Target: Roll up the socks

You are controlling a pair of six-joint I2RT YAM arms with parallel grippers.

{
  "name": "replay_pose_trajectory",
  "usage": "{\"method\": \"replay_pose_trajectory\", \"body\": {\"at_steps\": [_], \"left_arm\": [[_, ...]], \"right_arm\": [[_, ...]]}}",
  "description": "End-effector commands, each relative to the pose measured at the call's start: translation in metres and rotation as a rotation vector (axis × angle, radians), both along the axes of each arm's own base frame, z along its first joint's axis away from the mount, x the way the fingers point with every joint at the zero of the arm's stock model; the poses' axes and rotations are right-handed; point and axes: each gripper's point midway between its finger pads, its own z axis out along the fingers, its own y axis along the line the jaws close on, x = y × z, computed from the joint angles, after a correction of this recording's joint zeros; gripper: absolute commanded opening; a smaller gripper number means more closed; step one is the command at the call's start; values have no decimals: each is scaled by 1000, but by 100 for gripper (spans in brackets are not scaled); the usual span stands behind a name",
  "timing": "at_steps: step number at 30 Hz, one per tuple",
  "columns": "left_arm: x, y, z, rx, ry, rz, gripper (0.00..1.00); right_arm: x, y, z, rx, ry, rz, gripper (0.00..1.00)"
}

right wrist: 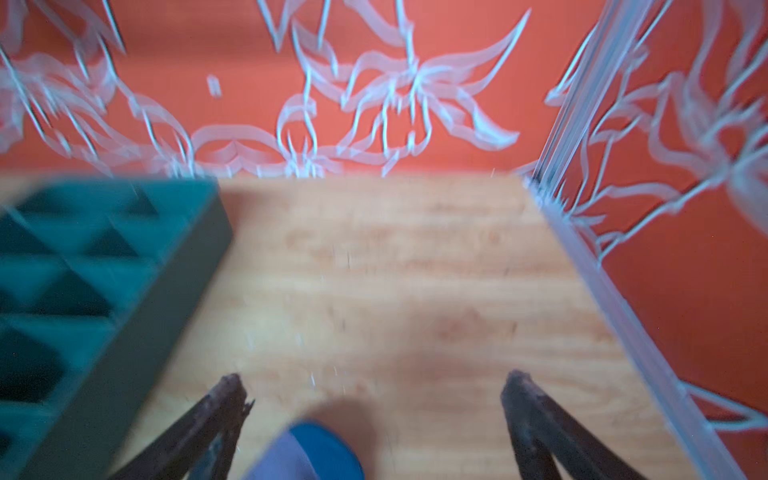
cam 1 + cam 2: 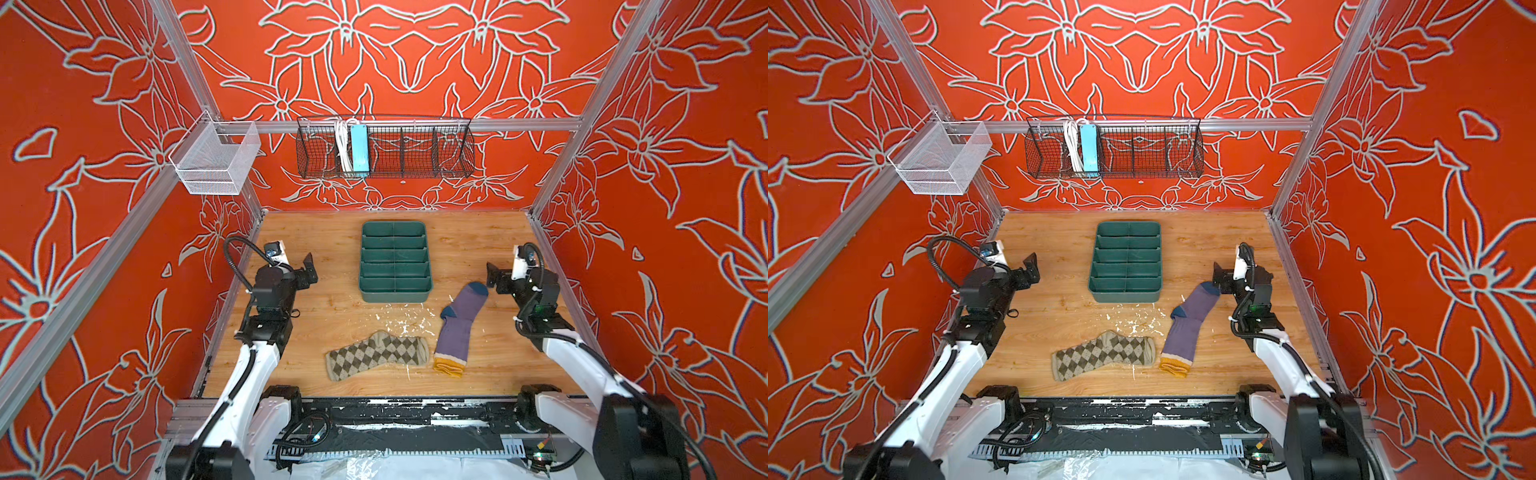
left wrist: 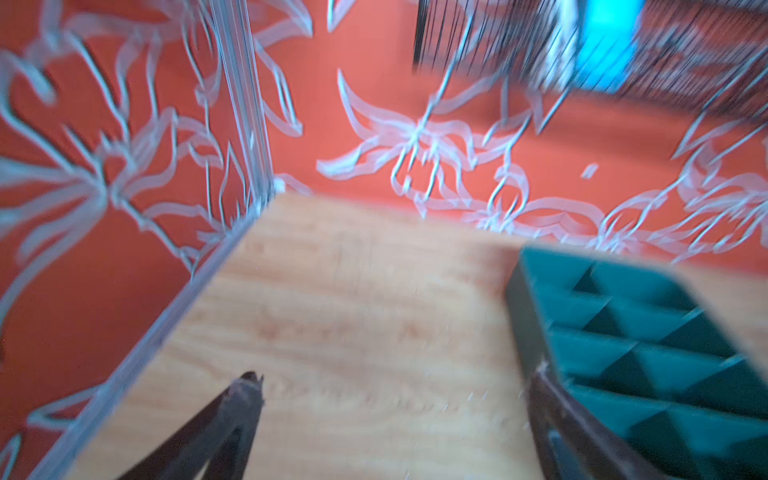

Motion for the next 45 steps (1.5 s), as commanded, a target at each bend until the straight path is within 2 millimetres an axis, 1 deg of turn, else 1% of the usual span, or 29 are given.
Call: {"method": "replay_pose_trajectory", "body": {"at_steps": [1, 2, 3, 4, 5, 6, 7, 8, 10, 12, 14, 17, 18, 20, 21, 22, 24, 26, 28, 29, 30, 32, 34, 37, 41, 44, 45], "left_arm": [[-17, -7, 42, -296, -79, -6, 97], [-21, -8, 52, -384, -96, 3, 97], [-26, -9, 57, -475, -104, 8, 97], [-30, -13, 62, -543, -114, -6, 97], [-32, -19, 67, -564, -126, -46, 97], [-36, -26, 74, -563, -135, -94, 97], [-40, -33, 77, -566, -135, -132, 97], [-44, -40, 81, -562, -138, -178, 97], [-53, -52, 85, -555, -136, -250, 97], [-58, -60, 80, -554, -86, -281, 97], [-57, -64, 67, -554, 18, -274, 97], [-51, -79, 44, -480, 190, -288, 97], [-47, -83, 33, -428, 263, -275, 97], [-41, -88, 17, -314, 413, -236, 97], [-39, -88, 9, -252, 488, -205, 97], [-32, -91, -6, -192, 588, -189, 97], [-25, -100, -22, -101, 719, -193, 97], [-17, -109, -38, -28, 801, -198, 97], [-11, -117, -52, -22, 847, -211, 97], [-9, -121, -56, -33, 854, -222, 97], [-7, -124, -59, -46, 857, -232, 97], [-5, -129, -57, -75, 835, -247, 97], [-6, -128, -53, -93, 807, -236, 97], [-10, -124, -45, -81, 756, -238, 97], [-14, -113, -33, -59, 646, -220, 97], [-17, -107, -22, -45, 550, -218, 97], [-19, -105, -18, -44, 521, -217, 97]], "right_arm": [[-32, -21, 24, 444, 63, -244, 98], [-33, -8, 41, 456, 22, -151, 98], [-34, 10, 60, 461, -36, -31, 98], [-37, 22, 71, 474, -69, 48, 98], [-39, 31, 80, 486, -85, 107, 98], [-39, 37, 84, 489, -67, 139, 98], [-38, 42, 83, 482, -25, 160, 98], [-36, 46, 81, 466, 17, 178, 94], [-32, 51, 65, 422, 170, 182, 87], [-28, 51, 44, 391, 325, 152, 85], [-24, 54, 26, 343, 459, 133, 85], [-18, 76, 5, 199, 622, 138, 85], [-15, 87, -3, 142, 668, 154, 85], [-4, 106, -12, 75, 733, 171, 85], [3, 114, -19, 60, 761, 177, 85], [11, 123, -25, 56, 781, 181, 85], [27, 135, -37, 44, 810, 174, 84], [43, 147, -46, 33, 828, 168, 83], [59, 161, -55, 23, 838, 172, 82], [67, 167, -56, 19, 834, 172, 81], [74, 173, -61, 12, 836, 173, 79], [88, 183, -67, 15, 831, 167, 75], [102, 193, -76, 25, 829, 166, 68], [115, 203, -91, 25, 853, 152, 60], [121, 210, -109, 1, 883, 124, 50], [120, 209, -119, -32, 895, 96, 47], [119, 207, -123, -38, 900, 86, 43]]}}
